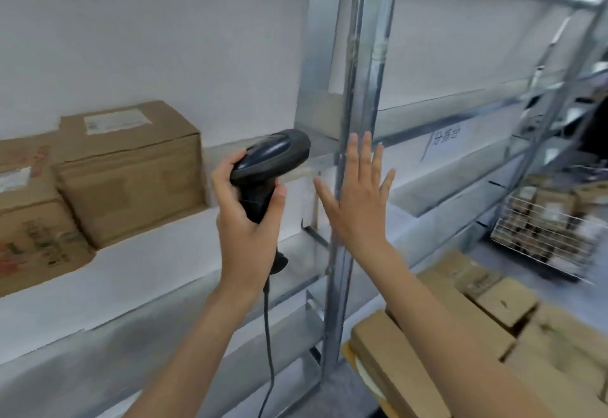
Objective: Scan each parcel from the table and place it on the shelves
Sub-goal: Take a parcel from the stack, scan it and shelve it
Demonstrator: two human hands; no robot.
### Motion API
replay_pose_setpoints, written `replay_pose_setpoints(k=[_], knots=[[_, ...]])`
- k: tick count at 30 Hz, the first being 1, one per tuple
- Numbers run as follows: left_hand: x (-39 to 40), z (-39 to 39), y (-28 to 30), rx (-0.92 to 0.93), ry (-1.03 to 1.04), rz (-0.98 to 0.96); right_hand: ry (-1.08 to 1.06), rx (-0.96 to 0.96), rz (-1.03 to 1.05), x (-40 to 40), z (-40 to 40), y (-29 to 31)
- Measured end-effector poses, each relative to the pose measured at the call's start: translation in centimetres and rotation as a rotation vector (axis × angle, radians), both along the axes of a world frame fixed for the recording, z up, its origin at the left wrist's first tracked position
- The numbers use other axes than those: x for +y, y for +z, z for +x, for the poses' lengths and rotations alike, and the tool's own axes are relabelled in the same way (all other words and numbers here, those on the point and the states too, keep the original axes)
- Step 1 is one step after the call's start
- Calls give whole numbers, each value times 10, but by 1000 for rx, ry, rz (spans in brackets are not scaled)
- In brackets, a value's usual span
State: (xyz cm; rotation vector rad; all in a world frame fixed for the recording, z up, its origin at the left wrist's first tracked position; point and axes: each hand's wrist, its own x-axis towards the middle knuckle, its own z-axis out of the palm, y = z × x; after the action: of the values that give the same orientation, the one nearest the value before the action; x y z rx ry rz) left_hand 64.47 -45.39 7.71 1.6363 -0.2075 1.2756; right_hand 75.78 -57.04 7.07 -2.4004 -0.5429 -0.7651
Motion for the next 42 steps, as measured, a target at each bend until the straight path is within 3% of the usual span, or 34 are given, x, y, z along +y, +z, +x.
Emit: replay_pose_setpoints(k=[10, 17, 25, 28, 37, 42], knots=[[-145, 88, -63, 332, -349, 74, -450, 317, -57, -200, 43, -94], [-213, 99, -130, 512, -515, 126, -489, 600, -125, -282, 15, -186], [-238, 102, -188, 692, -528, 224, -492, 830, -143, -314, -6, -259], [-247, 104, -203, 760, -512, 250, -518, 850, -121, -325, -18, -275], [-287, 71, -259, 855, -712, 313, -594, 932, -111, -341, -86, -309], [-293, 47, -287, 942, -786, 360, -524, 943, -168, -327, -130, -327]])
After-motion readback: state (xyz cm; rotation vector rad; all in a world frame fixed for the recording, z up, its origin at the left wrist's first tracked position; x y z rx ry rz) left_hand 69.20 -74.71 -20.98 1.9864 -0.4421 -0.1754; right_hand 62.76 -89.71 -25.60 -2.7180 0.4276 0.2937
